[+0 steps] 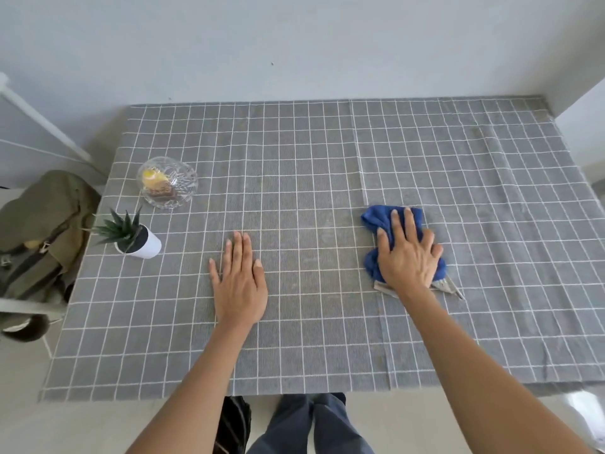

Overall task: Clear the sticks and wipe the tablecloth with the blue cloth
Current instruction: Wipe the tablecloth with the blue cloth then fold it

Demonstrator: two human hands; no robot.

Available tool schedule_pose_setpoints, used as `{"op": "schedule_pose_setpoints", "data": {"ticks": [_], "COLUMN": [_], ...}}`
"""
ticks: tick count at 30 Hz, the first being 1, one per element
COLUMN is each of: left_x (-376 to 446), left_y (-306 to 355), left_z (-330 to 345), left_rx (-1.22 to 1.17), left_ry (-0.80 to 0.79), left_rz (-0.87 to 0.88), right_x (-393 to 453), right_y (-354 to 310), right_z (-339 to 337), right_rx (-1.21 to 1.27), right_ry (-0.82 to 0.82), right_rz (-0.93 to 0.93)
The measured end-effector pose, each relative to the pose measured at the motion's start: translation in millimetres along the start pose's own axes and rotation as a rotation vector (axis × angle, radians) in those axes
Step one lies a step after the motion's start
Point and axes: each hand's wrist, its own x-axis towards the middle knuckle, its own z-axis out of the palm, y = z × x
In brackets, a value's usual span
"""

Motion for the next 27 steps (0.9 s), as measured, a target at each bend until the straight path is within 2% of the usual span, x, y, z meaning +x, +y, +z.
{"op": "schedule_pose_setpoints", "data": {"ticks": [3, 9, 21, 27], "left_x": [0, -4, -32, -16], "left_y": [1, 11, 70, 95], "left_z": [-1, -5, -5, -16], "left_rx": [-0.005, -0.009, -0.026, -0.097], "left_ry": [-0.008, -0.077, -0.254, -0.372], "left_rz": [0.004, -0.007, 0.194, 0.267], "right_x": [-3, -18, -72, -45], "right_y": [-2, 0, -9, 15], "right_z": [-1, -4, -21, -37], "right_rx": [-0.01, 0.021, 0.056, 0.194], "right_ry": [-0.071, -0.097, -0.183, -0.096], "right_rz": [0.008, -0.006, -0.037, -0.043]}}
